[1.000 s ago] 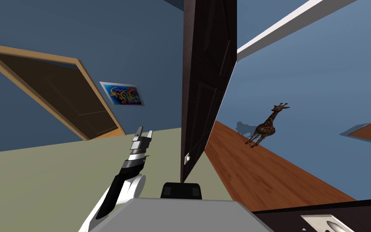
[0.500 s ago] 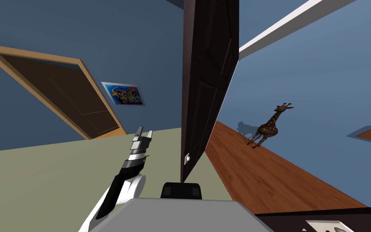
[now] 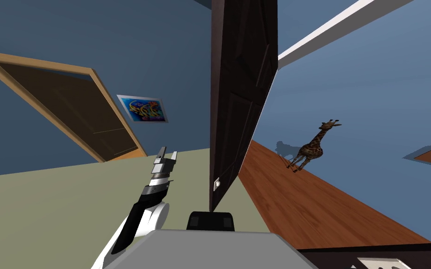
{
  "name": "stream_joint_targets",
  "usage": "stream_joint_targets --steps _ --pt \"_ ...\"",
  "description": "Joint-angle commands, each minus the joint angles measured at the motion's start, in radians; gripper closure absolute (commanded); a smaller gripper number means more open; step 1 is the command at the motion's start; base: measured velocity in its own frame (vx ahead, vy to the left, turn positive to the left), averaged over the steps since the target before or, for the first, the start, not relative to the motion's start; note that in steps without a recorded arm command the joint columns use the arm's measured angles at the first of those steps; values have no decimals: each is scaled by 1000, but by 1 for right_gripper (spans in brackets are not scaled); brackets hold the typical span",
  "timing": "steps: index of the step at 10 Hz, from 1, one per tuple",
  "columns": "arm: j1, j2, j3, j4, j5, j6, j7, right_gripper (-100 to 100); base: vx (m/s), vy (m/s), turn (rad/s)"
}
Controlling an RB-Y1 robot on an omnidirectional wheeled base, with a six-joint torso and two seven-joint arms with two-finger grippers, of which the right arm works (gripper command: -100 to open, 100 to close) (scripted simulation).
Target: Pull the door open
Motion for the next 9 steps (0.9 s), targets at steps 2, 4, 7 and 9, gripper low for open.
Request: stream_joint_targets --steps 2,4,7,9 --pt "0 0 0 0 0 0 0 -100 1 -30 -17" --pt "0 0 0 0 0 0 0 -100 0 -12 -13" --pt "9 -1 12 1 10 -9 -16 -100 7 -9 21" --pt "9 -1 12 1 10 -9 -16 -100 31 11 17"
